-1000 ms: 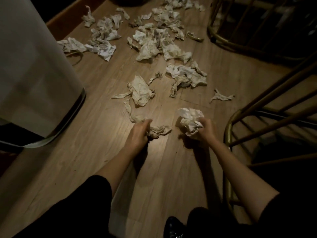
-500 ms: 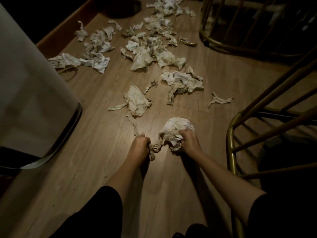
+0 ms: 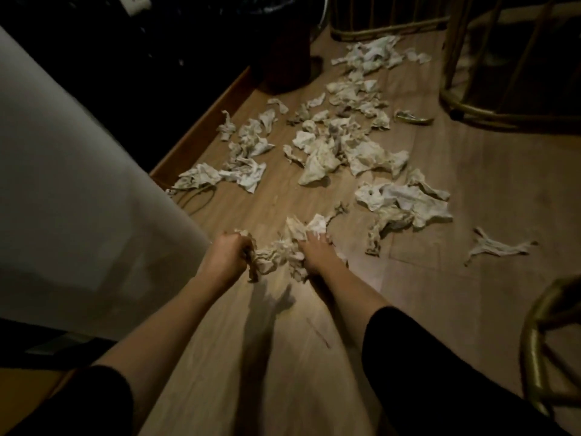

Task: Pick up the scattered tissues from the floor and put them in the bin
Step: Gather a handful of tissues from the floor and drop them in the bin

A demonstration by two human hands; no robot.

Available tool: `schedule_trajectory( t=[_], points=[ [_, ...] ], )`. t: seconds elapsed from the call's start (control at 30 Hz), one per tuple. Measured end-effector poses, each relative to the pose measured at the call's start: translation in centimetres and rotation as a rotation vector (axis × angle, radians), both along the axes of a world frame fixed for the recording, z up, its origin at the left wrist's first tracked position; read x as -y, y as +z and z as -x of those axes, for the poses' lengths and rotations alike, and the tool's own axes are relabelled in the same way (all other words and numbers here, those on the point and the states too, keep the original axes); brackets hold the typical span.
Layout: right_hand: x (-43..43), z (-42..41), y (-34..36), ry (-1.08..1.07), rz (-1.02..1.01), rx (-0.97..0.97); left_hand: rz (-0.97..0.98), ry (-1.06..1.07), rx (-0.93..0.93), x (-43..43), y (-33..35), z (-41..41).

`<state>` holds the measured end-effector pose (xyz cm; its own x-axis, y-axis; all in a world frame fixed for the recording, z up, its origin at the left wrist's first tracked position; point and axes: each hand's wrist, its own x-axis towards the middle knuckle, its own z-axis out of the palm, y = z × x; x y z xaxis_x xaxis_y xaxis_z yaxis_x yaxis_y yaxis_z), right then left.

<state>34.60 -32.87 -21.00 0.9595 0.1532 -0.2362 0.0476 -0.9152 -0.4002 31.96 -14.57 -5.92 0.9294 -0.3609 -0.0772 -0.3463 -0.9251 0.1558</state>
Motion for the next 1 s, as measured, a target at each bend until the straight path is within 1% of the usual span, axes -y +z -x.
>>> schedule_trajectory(
  t=[0.07, 0.13, 0.23, 0.33, 0.43, 0.5, 0.57, 0.67, 0.77, 0.87, 0.9, 1.0],
  points=[
    [-0.7, 1.1, -0.8, -0.032, -0.019, 0.133, -0.004, 0.030, -0.002, -0.2, -0.4, -0.8],
    [-1.0, 2.5, -1.5, -0.027, -0.081, 0.212, 0.025, 0.090, -0.017, -0.4, -1.5, -0.9],
    [-0.2, 4.7, -1.8, -0.047, -0.210, 0.201, 0.083, 0.148, -0.022, -0.2, -3.4, -1.0],
    [3.4, 5.4, -0.5, -0.159, -0.263, 0.254, 0.147, 0.114, -0.067, 1.7, -4.7, -2.6],
    [9.1, 4.6, 2.0, -0.270, -0.193, 0.304, 0.237, 0.112, -0.061, 5.8, -5.1, -5.3],
    [13.6, 3.9, 3.4, -0.349, -0.174, 0.324, 0.269, 0.076, -0.068, 9.8, -5.6, -6.8],
    [18.2, 3.5, 4.4, -0.395, -0.108, 0.310, 0.271, -0.049, -0.101, 14.2, -6.5, -7.7],
    [23.4, 4.1, 6.0, -0.427, 0.014, 0.239, 0.189, -0.315, -0.126, 20.6, -8.7, -8.6],
    [26.1, 6.5, 8.4, -0.441, 0.115, 0.241, 0.088, -0.451, -0.172, 25.9, -10.0, -9.2],
    [27.5, 9.5, 10.2, -0.452, 0.167, 0.220, 0.017, -0.554, -0.201, 29.3, -11.7, -10.5],
    [27.8, 10.3, 10.3, -0.460, 0.182, 0.209, 0.020, -0.563, -0.225, 29.9, -12.4, -10.7],
    [28.5, 11.2, 10.0, -0.444, 0.232, 0.126, 0.112, -0.532, -0.279, 30.2, -14.4, -10.4]
  ],
)
